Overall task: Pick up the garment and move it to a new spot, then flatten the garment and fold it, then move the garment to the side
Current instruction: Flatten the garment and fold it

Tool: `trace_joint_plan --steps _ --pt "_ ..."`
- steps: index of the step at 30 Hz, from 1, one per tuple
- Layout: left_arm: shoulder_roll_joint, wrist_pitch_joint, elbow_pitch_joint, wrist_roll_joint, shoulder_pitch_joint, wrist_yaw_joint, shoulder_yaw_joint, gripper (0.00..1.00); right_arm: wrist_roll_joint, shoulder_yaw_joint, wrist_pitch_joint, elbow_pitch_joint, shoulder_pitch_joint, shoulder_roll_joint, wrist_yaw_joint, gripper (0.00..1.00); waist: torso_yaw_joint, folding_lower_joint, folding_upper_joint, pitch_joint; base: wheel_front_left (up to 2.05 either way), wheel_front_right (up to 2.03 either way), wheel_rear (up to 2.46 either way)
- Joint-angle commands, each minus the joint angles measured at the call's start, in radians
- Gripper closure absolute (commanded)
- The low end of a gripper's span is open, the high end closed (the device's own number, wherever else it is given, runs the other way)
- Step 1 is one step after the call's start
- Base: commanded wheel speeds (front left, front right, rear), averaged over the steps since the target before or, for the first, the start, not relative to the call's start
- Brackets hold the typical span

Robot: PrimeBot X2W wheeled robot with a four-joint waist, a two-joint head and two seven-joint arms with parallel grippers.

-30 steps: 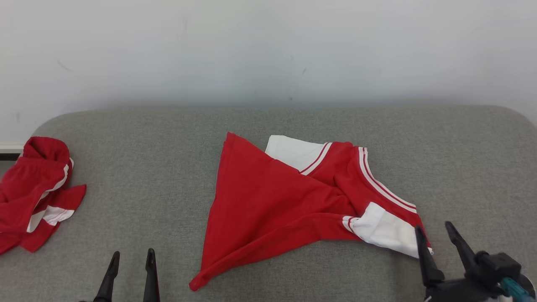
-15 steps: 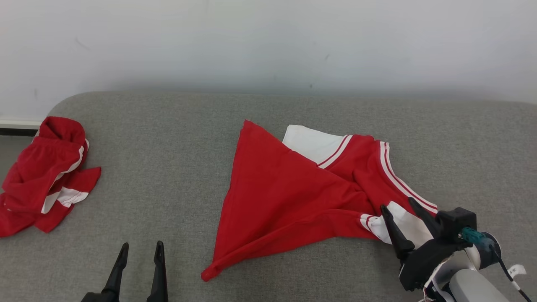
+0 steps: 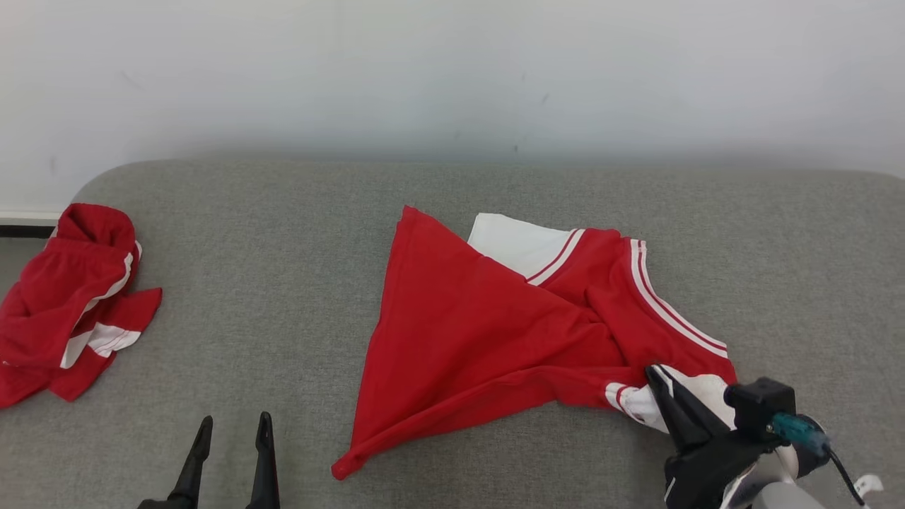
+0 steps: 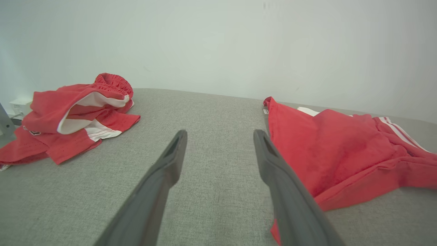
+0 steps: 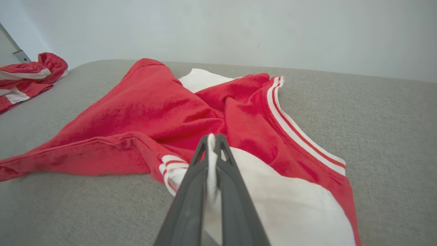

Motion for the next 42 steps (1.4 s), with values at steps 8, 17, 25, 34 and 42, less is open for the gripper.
trace_joint_plan --steps 8,17,25,34,42 --pt "0.0 -0.003 -0.006 -0.004 0.001 0.008 -0.005 0.0 -0.073 -0.073 -0.063 -0.166 0.203 0.048 -0.002 1.0 -0.042 -0.0001 -0.0001 0.002 0.0 0.0 0.0" --pt "0.0 -0.003 -0.002 0.006 0.012 0.005 0.004 0.0 -0.187 -0.168 -0.076 -0.256 0.39 0.17 -0.002 0.0 -0.073 -0.0001 -0.0001 -0.006 0.0 0.0 0.0" --pt "0.0 -0.003 -0.002 0.014 0.019 0.002 0.011 0.0 -0.234 -0.282 -0.075 -0.351 0.394 0.182 -0.002 0.0 -0.093 -0.0001 -0.0001 -0.035 0.0 0.0 0.0" --pt "0.0 -0.003 -0.006 0.017 0.025 -0.002 0.01 0.0 -0.241 -0.402 -0.075 -0.342 0.424 0.19 -0.002 0.0 -0.082 -0.0001 -0.0001 -0.049 0.0 0.0 0.0" --pt "0.0 -0.003 -0.007 0.026 0.041 -0.005 0.019 0.0 -0.251 -0.448 -0.075 -0.368 0.451 0.216 -0.002 0.0 -0.081 -0.0001 -0.0001 -0.053 0.0 0.0 0.0"
